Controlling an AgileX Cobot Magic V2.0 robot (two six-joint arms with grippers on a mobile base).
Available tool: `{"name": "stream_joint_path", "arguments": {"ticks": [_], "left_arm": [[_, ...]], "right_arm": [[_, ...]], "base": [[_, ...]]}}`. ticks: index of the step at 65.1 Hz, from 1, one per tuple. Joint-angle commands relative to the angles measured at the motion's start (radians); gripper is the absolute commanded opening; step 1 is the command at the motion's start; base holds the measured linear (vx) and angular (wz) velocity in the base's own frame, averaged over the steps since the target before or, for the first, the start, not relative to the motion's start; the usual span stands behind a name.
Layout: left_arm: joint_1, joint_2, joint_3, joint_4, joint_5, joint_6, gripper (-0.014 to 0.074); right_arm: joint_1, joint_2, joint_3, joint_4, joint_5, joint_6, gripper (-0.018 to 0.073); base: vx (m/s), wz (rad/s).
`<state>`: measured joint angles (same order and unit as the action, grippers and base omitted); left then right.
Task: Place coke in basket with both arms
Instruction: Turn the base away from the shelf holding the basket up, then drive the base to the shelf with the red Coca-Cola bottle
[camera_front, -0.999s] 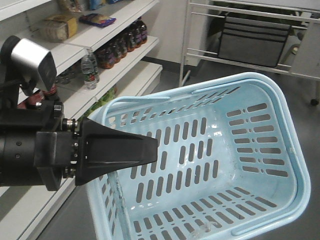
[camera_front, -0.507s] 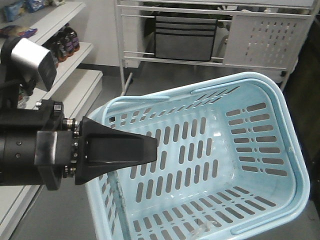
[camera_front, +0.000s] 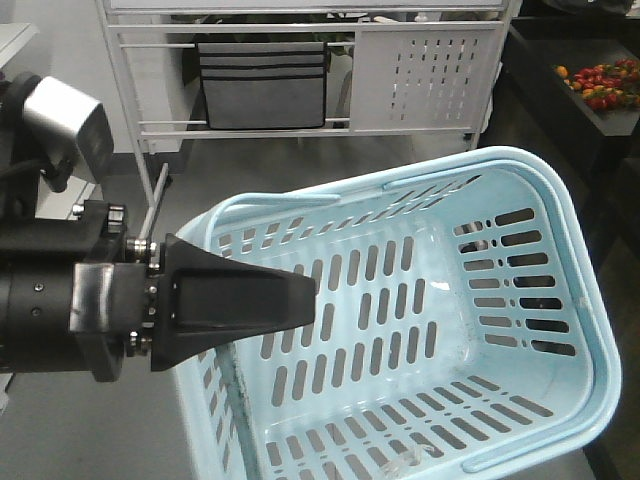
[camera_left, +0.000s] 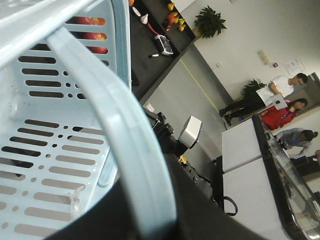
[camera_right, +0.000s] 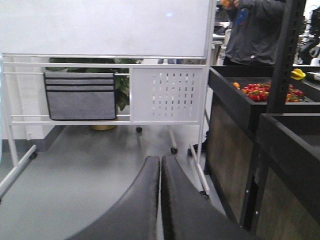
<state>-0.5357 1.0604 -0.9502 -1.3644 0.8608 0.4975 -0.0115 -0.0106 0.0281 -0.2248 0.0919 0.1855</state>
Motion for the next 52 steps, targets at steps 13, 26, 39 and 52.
{"name": "stream_joint_path", "arguments": {"ticks": [13,26,39,52], "left_arm": [[0.0,-0.022,-0.028,-0.079,-0.014,0.009,-0.0006],[0.0,-0.022,-0.028,-0.079,-0.014,0.009,-0.0006],[0.0,-0.022,-0.028,-0.079,-0.014,0.009,-0.0006],[0.0,-0.022,-0.028,-0.079,-0.014,0.009,-0.0006]], "right_arm": [[-0.007,-0.013,0.007,-0.008,-0.074,-0.007,-0.0005],[-0.007,-0.013,0.007,-0.008,-0.074,-0.007,-0.0005],[-0.007,-0.013,0.007,-0.008,-0.074,-0.007,-0.0005],[-0.007,-0.013,0.007,-0.008,-0.074,-0.007,-0.0005]], "base": [[0.21,-0.19],[0.26,-0.07],[0.29,-0.01],[0.32,0.01]]}}
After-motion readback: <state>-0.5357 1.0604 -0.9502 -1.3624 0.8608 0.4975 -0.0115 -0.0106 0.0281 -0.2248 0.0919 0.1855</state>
